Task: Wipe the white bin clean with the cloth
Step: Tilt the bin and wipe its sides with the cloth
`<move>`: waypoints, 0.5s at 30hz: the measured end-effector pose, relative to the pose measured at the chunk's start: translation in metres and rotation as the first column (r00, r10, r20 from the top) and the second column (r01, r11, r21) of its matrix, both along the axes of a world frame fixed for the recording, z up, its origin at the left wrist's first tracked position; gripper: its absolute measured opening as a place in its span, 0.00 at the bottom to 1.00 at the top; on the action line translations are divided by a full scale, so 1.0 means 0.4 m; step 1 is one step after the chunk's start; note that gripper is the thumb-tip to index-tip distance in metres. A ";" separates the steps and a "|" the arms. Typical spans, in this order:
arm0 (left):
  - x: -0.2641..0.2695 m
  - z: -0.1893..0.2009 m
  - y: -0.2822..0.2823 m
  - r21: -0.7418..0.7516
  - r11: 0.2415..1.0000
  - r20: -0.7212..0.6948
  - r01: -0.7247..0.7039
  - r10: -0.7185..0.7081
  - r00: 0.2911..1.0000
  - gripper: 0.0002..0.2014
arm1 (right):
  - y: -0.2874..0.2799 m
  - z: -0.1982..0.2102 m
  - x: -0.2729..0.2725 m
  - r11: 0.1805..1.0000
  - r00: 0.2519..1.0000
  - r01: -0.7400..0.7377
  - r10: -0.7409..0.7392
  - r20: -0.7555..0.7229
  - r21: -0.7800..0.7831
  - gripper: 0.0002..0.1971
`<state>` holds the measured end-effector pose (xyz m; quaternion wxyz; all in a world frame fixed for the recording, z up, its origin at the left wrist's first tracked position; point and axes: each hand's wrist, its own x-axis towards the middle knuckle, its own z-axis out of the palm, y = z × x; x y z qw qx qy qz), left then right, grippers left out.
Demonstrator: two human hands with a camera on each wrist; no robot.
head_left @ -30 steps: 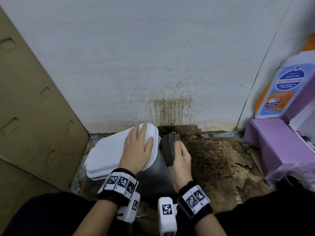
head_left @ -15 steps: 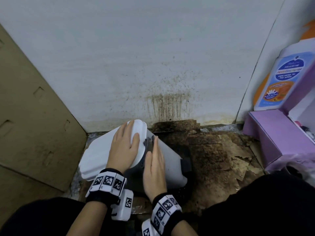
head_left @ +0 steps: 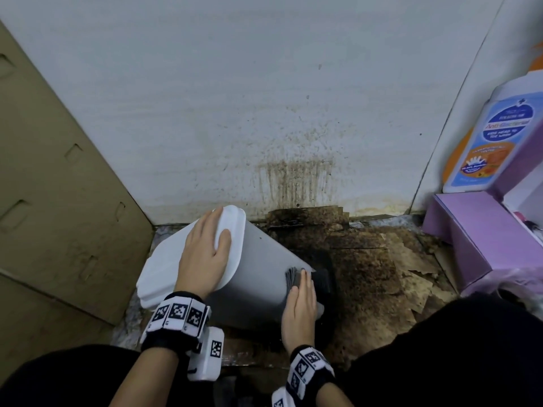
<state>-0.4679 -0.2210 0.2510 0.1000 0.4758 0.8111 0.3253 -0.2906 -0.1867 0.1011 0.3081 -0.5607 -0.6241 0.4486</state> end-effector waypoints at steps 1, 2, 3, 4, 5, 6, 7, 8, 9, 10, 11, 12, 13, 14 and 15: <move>0.000 0.000 -0.001 -0.001 1.000 0.003 -0.006 0.006 1.000 0.25 | 0.000 0.013 -0.009 1.000 1.000 0.011 -0.011 0.003 -0.016 0.25; 0.000 0.000 0.000 -0.001 1.000 0.006 -0.013 0.013 1.000 0.25 | 0.000 0.025 -0.019 0.999 1.000 0.018 -0.018 0.006 -0.031 0.25; 0.002 0.000 0.000 0.001 1.000 0.007 -0.019 0.019 1.000 0.25 | -0.001 0.044 -0.031 0.999 1.000 0.017 -0.017 0.004 -0.035 0.25; 0.004 0.000 0.000 0.005 1.000 0.006 -0.023 0.023 1.000 0.25 | -0.005 0.065 -0.045 0.999 1.000 0.009 -0.009 -0.009 -0.030 0.25; 0.009 0.002 0.000 0.009 1.000 0.004 -0.024 0.024 1.000 0.25 | -0.013 0.092 -0.061 1.000 0.999 -0.008 0.007 -0.035 -0.015 0.25; 0.014 0.002 0.002 0.011 1.000 0.002 -0.024 0.024 1.000 0.25 | -0.022 0.122 -0.080 0.999 0.997 -0.030 0.031 -0.069 0.015 0.25; 0.020 0.003 0.003 0.010 1.000 0.001 -0.023 0.023 1.000 0.25 | -0.032 0.153 -0.098 0.997 0.993 -0.059 0.064 -0.103 0.056 0.25; 0.026 0.003 0.005 0.008 1.000 -0.001 -0.023 0.023 1.000 0.25 | -0.042 0.179 -0.114 0.991 0.986 -0.087 0.101 -0.132 0.104 0.25; 0.032 0.003 0.006 0.004 1.000 -0.006 -0.023 0.023 1.000 0.25 | -0.049 0.199 -0.126 0.982 0.978 -0.115 0.138 -0.153 0.150 0.25; 0.036 0.003 0.007 0.000 1.000 -0.008 -0.025 0.025 1.000 0.26 | -0.055 0.210 -0.132 0.971 0.972 -0.140 0.172 -0.158 0.192 0.25; 0.038 0.004 0.009 -0.004 1.000 -0.007 -0.027 0.026 1.000 0.26 | -0.056 0.215 -0.132 0.959 0.969 -0.162 0.199 -0.148 0.231 0.25; 0.038 0.004 0.009 -0.007 1.000 -0.005 -0.027 0.027 1.000 0.26 | -0.053 0.209 -0.125 0.946 0.967 -0.180 0.220 -0.126 0.271 0.26; 0.038 0.005 0.009 -0.008 1.000 -0.003 -0.028 0.028 1.000 0.26 | -0.047 0.197 -0.113 0.929 0.966 -0.201 0.241 -0.097 0.310 0.27; 0.038 0.005 0.009 -0.007 1.000 -0.001 -0.028 0.028 1.000 0.26 | -0.039 0.176 -0.097 0.913 0.963 -0.224 0.260 -0.065 0.341 0.28; 0.038 0.007 0.009 -0.005 1.000 0.001 -0.028 0.028 1.000 0.26 | -0.030 0.146 -0.079 0.904 0.963 -0.235 0.266 -0.040 0.356 0.28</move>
